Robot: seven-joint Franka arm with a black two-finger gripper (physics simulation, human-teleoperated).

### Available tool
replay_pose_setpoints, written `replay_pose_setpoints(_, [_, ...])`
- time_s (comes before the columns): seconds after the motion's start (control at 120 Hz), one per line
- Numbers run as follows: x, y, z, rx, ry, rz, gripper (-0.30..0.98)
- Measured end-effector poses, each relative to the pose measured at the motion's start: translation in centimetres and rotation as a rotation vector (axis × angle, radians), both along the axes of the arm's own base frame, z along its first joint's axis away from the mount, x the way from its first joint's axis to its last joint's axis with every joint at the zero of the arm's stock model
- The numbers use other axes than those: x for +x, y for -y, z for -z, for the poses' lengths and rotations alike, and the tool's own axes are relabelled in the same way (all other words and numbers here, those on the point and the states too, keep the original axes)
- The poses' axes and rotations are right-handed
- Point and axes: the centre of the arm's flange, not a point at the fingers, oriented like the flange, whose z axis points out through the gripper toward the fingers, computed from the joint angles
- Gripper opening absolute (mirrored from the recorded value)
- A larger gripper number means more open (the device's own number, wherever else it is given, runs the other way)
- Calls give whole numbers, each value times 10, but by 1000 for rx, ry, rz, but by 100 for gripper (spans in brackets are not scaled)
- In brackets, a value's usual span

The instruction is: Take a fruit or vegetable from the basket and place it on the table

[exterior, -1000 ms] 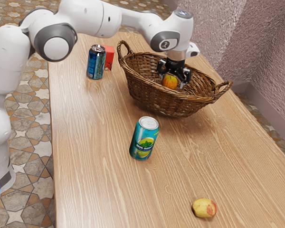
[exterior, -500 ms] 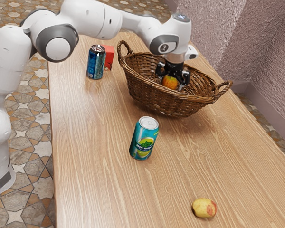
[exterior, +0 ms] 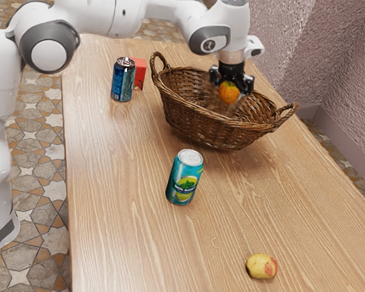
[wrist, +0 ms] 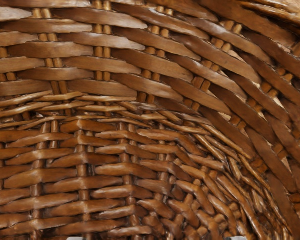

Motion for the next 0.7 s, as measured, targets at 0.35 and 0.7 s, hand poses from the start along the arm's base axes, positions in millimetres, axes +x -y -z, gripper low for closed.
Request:
replay_pose_setpoints(0.35, [-98,330,-121,194,231,373,28])
replay_pose_setpoints(0.7, [-160,471,-112,126,295,447,61])
